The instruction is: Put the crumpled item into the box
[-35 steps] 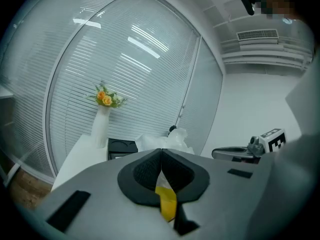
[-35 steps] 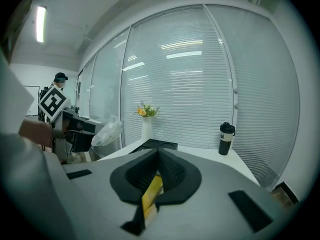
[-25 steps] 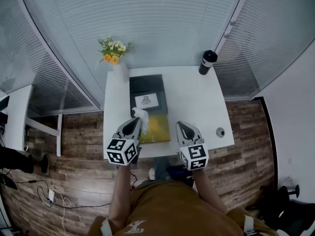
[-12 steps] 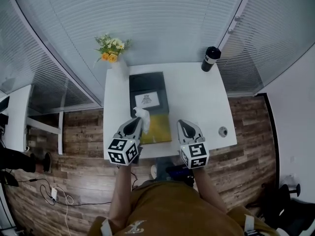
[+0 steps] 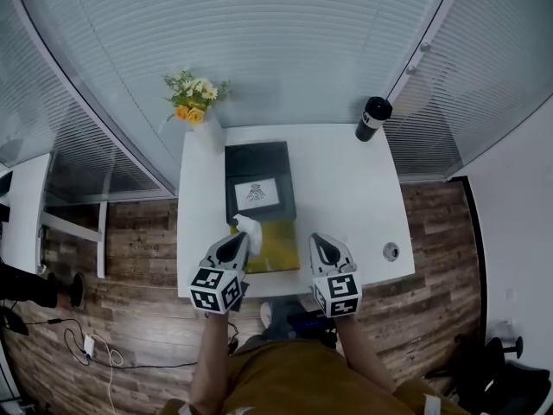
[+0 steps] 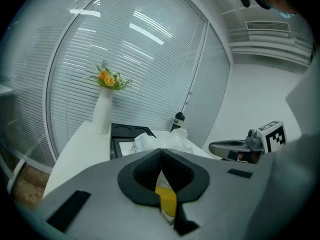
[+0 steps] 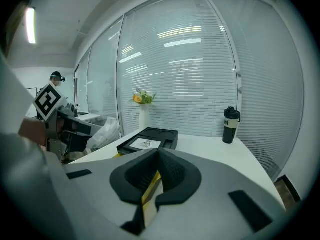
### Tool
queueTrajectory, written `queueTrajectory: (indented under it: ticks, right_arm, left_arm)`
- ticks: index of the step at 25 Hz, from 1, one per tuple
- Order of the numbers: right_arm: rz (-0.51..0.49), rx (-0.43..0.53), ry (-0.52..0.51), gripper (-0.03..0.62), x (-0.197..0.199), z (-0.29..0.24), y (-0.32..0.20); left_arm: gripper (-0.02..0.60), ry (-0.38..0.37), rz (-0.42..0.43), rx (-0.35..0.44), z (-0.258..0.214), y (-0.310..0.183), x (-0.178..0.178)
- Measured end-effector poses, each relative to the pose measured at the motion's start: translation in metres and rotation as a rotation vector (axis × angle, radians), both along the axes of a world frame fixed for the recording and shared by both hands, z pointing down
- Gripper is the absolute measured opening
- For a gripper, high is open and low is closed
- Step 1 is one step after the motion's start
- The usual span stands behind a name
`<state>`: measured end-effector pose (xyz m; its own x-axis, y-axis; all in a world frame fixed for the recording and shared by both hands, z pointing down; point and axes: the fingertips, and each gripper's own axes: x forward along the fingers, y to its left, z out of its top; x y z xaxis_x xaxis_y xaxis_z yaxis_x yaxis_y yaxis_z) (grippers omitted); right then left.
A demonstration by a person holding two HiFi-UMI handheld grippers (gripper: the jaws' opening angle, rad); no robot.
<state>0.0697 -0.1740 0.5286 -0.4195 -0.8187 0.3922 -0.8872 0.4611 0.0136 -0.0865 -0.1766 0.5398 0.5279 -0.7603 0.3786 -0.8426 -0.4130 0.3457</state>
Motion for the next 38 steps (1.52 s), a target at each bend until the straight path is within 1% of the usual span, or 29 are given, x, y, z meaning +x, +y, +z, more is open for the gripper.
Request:
queueTrajectory:
  ticks: [6,10,17,23,31,35,38]
  right_arm:
    - [-0.014,-0.017,0.01,0.012,-0.001,0.008,-0.007]
    - [-0.02,-0.006,0.009,0.012,-0.002,0.013,-0.015]
    - [-0.035,-0.059,0.014,0.012,-0.003,0.037,-0.011]
    - [-0.044,-0.102,0.015,0.012,-0.004,0.054,-0.014]
    - [-0.067,-0.159,0.015,0.012,-0.005,0.073,-0.02]
    - [-0.068,-0.177,0.018,0.012,-0.004,0.082,-0.026]
    - [-0.073,-0.191,0.018,0.012,-0.004,0.089,-0.03]
  left_arm:
    - [0.026,0.003,0.003,-0.033,0.013,-0.002,0.005]
    - [0.026,-0.016,0.011,-0.051,0.024,-0.005,0.006]
    - [0.026,-0.034,0.025,-0.116,0.051,0.003,0.01]
    - [0.026,-0.059,0.062,-0.164,0.073,0.003,0.023]
    - [0.026,-0.144,0.12,-0.23,0.102,0.001,0.033]
    - [0.026,-0.171,0.14,-0.257,0.111,-0.004,0.037]
    - [0.026,-0.206,0.152,-0.301,0.121,-0.007,0.04]
